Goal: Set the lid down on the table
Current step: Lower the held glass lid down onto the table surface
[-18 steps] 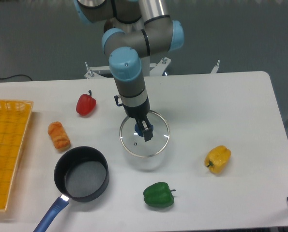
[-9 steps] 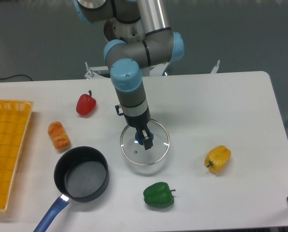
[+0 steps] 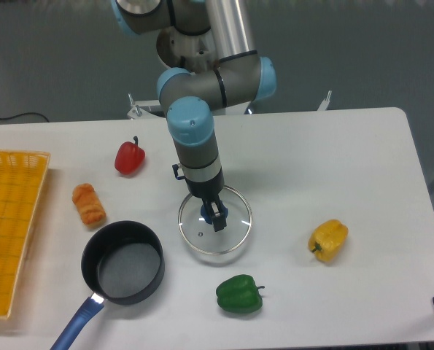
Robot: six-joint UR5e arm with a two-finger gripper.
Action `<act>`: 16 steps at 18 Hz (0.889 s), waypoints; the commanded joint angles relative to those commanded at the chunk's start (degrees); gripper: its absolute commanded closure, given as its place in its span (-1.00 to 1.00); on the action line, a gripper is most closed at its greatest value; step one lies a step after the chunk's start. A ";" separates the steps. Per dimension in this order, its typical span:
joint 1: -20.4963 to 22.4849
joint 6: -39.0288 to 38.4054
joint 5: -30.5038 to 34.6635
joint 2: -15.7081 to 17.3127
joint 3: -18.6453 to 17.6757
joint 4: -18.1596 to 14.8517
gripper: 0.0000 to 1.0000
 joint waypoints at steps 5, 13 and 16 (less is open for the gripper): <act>-0.44 0.44 0.00 -0.44 -0.61 0.53 -0.19; -0.44 1.41 -1.05 -1.32 -0.97 2.02 -0.19; -0.44 1.41 -1.14 -1.67 -0.97 2.11 -0.19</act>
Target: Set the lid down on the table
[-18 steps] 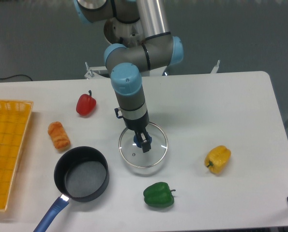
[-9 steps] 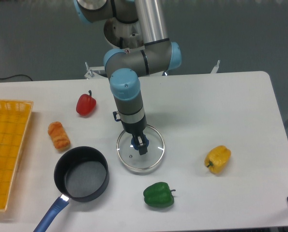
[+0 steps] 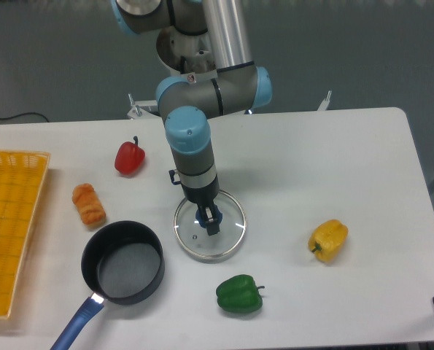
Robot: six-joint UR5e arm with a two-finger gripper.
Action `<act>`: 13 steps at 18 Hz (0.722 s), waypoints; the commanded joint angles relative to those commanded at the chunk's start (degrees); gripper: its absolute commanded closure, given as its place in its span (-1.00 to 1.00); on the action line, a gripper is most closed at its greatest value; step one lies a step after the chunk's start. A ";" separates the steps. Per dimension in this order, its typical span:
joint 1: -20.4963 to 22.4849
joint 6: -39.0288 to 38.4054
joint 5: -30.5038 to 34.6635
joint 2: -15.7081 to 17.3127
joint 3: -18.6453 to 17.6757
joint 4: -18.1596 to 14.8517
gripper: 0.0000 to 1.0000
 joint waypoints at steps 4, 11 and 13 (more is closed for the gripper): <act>-0.17 0.18 0.00 -0.18 0.00 0.35 -0.19; -0.09 0.53 -1.32 -0.70 0.26 0.44 -0.19; 0.00 0.70 -1.32 -0.88 0.35 0.70 -0.19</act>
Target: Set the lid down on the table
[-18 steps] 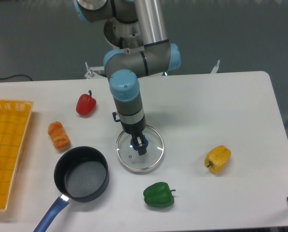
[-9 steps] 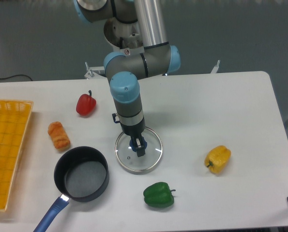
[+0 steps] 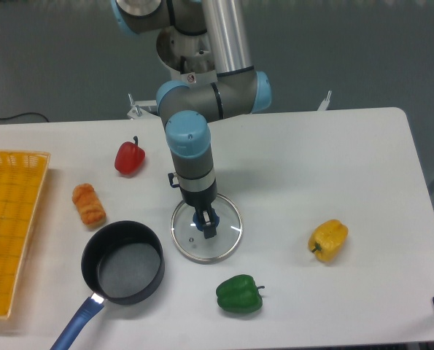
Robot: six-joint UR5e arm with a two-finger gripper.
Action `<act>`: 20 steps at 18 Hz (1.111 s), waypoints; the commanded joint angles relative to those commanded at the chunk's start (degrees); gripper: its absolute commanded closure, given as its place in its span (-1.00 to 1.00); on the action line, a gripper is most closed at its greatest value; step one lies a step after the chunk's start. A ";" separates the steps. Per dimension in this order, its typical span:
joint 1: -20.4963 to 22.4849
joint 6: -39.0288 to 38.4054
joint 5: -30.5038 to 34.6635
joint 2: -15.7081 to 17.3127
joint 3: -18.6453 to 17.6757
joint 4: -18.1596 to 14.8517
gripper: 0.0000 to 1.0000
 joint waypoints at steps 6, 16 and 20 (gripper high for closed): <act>-0.09 0.35 0.00 -1.06 0.00 1.32 -0.19; 0.00 0.79 0.00 -1.14 0.09 1.32 -0.20; 0.00 0.79 0.00 -1.14 0.18 1.32 -0.28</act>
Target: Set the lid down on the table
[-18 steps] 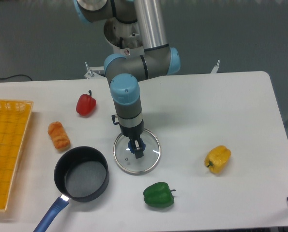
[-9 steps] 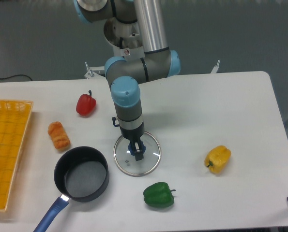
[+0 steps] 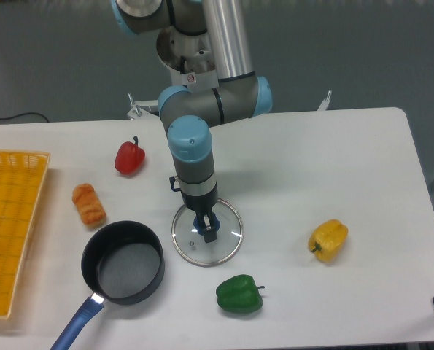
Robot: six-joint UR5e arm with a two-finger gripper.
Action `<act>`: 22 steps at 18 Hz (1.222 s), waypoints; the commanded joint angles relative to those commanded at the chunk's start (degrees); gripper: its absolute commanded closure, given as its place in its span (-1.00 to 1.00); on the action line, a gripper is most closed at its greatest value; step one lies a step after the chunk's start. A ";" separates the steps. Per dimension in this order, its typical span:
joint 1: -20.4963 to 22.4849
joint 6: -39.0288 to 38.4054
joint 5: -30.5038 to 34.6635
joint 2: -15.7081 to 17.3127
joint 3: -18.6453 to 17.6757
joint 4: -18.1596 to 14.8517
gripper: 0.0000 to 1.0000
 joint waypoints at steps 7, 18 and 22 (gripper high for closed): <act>0.00 0.09 0.09 -0.35 0.00 0.00 -0.30; -0.09 0.09 0.35 -0.35 0.00 -0.09 -0.97; -0.17 -0.09 0.70 0.09 0.00 -0.53 -1.00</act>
